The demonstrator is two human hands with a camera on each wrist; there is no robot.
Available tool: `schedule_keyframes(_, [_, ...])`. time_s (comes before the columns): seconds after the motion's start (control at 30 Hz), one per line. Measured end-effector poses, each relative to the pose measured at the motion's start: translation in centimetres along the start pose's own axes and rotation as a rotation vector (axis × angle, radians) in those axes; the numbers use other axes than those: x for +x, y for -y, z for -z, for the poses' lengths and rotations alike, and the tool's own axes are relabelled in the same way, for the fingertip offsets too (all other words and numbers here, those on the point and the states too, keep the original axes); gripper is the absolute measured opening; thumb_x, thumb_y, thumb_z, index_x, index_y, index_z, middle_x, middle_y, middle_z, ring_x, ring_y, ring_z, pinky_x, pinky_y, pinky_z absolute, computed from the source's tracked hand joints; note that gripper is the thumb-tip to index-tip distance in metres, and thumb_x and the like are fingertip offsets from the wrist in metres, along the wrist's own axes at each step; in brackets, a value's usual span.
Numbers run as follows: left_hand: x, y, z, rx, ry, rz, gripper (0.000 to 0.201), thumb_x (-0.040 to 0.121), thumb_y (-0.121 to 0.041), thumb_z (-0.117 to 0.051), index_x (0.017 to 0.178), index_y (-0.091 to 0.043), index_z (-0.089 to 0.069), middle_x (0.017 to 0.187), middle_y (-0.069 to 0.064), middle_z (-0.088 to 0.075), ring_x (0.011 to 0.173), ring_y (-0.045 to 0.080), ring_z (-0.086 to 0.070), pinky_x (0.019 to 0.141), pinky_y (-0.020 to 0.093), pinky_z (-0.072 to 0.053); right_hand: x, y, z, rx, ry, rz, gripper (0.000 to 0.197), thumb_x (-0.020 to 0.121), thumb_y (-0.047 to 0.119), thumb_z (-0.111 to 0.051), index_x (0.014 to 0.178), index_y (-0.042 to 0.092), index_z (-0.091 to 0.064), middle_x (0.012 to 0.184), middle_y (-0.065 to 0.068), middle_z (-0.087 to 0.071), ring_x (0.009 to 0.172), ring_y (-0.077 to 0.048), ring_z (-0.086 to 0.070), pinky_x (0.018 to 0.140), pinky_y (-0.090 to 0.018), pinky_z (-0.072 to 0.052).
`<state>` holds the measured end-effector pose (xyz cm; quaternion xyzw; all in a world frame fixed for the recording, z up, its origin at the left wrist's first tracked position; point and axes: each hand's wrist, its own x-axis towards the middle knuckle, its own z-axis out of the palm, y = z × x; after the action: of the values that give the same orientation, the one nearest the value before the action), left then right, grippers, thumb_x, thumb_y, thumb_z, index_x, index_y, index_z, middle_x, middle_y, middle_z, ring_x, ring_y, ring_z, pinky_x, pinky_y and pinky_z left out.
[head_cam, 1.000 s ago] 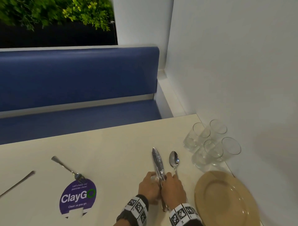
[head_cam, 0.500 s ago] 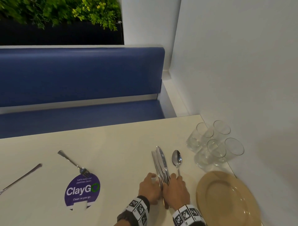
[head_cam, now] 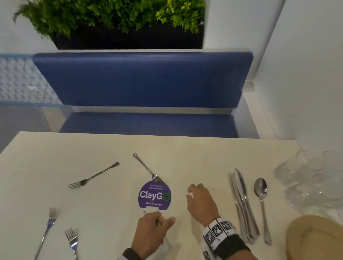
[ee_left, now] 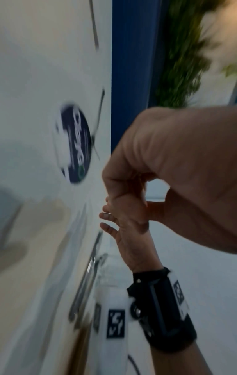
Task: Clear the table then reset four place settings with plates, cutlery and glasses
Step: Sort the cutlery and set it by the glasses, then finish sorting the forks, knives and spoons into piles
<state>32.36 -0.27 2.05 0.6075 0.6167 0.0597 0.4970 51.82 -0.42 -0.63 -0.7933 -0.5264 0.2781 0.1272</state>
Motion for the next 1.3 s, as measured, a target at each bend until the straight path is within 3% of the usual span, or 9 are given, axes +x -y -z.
schedule_keyframes(0.2, [-3.9, 10.0, 9.1, 0.038, -0.250, 0.143, 0.042, 0.083, -0.048, -0.073, 0.058, -0.019, -0.057, 0.066, 0.008, -0.071, 0.054, 0.012, -0.062, 0.066, 0.029, -0.054, 5.7, 9.8, -4.8, -0.013, 0.085, 0.060, 0.036, 0.102, 0.035, -0.045, 0.134, 0.020, -0.047, 0.128, -0.006, -0.049, 0.117, -0.024, -0.050, 0.096, -0.037, -0.047])
schedule_keyframes(0.4, [-6.2, 17.5, 16.7, 0.026, -0.493, 0.311, 0.031, 0.086, -0.040, -0.072, 0.062, -0.025, -0.059, 0.056, -0.006, -0.059, 0.059, 0.011, -0.055, 0.059, 0.027, -0.042, 8.3, 11.5, -8.8, -0.056, 0.024, -0.118, 0.023, 0.100, 0.027, -0.052, 0.110, 0.007, -0.056, 0.106, -0.010, -0.055, 0.095, -0.026, -0.060, 0.076, -0.033, -0.054])
schedule_keyframes(0.53, [-4.4, 21.8, 21.4, 0.019, -0.658, 0.370, 0.014, 0.091, -0.032, -0.067, 0.081, -0.024, -0.062, 0.079, -0.002, -0.070, 0.074, 0.019, -0.064, 0.070, 0.033, -0.051, 8.3, 11.0, -9.1, 0.072, -0.084, -0.206, 0.027, 0.095, 0.030, -0.060, 0.085, 0.006, -0.069, 0.076, -0.006, -0.066, 0.069, -0.022, -0.062, 0.057, -0.028, -0.051])
schedule_keyframes(0.63, [-1.8, 24.5, 23.6, 0.066, -0.630, 0.397, 0.026, 0.089, -0.038, -0.069, 0.107, -0.020, -0.061, 0.105, 0.004, -0.065, 0.091, 0.025, -0.063, 0.078, 0.035, -0.049, 6.5, 11.9, -7.4, 0.192, -0.222, -0.184, 0.029, 0.095, 0.034, -0.061, 0.083, 0.009, -0.070, 0.078, -0.004, -0.069, 0.072, -0.022, -0.061, 0.070, -0.031, -0.048])
schedule_keyframes(0.73, [0.0, 25.9, 24.2, 0.123, -0.537, 0.419, 0.026, 0.090, -0.035, -0.068, 0.106, -0.015, -0.062, 0.105, 0.005, -0.058, 0.093, 0.026, -0.060, 0.079, 0.036, -0.048, 5.0, 14.6, -5.0, 0.441, -0.346, -0.124, 0.014, 0.093, 0.033, -0.065, 0.091, 0.020, -0.066, 0.086, 0.005, -0.068, 0.083, -0.017, -0.062, 0.078, -0.032, -0.047])
schedule_keyframes(0.93, [0.7, 27.5, 23.1, 0.168, -0.457, 0.368, 0.018, 0.098, -0.027, -0.054, 0.097, -0.012, -0.062, 0.098, 0.005, -0.057, 0.095, 0.027, -0.061, 0.080, 0.037, -0.049, 6.4, 23.2, -5.3, 0.766, -0.070, 0.016, 0.011, 0.102, 0.027, -0.048, 0.104, 0.017, -0.052, 0.079, -0.008, -0.065, 0.069, -0.021, -0.069, 0.070, -0.036, -0.061])
schedule_keyframes(1.07, [-0.1, 27.8, 23.3, 0.118, -0.372, 0.407, 0.014, 0.098, -0.027, -0.050, 0.094, -0.015, -0.056, 0.098, 0.003, -0.063, 0.090, 0.023, -0.061, 0.074, 0.029, -0.045, 10.0, 28.1, -10.6, 0.416, 0.168, 0.113, 0.011, 0.099, 0.027, -0.052, 0.099, 0.016, -0.055, 0.074, -0.005, -0.053, 0.064, -0.020, -0.050, 0.059, -0.031, -0.048])
schedule_keyframes(1.17, [-1.7, 28.7, 23.4, -0.059, -0.354, 0.404, 0.015, 0.096, -0.025, -0.057, 0.086, -0.015, -0.057, 0.086, 0.000, -0.065, 0.078, 0.019, -0.058, 0.065, 0.026, -0.042, 11.8, 30.7, -14.5, -0.030, 0.250, 0.320, 0.013, 0.095, 0.017, -0.057, 0.095, 0.009, -0.066, 0.084, -0.003, -0.059, 0.079, -0.022, -0.055, 0.070, -0.027, -0.037])
schedule_keyframes(1.3, [-4.3, 30.0, 23.2, -0.227, -0.363, 0.382, 0.015, 0.092, -0.026, -0.066, 0.079, -0.018, -0.061, 0.080, -0.002, -0.068, 0.074, 0.012, -0.061, 0.059, 0.014, -0.040, 13.2, 32.3, -17.3, -0.221, 0.306, 0.466, 0.016, 0.095, 0.010, -0.054, 0.094, 0.008, -0.069, 0.096, -0.005, -0.052, 0.088, -0.021, -0.053, 0.077, -0.025, -0.036])
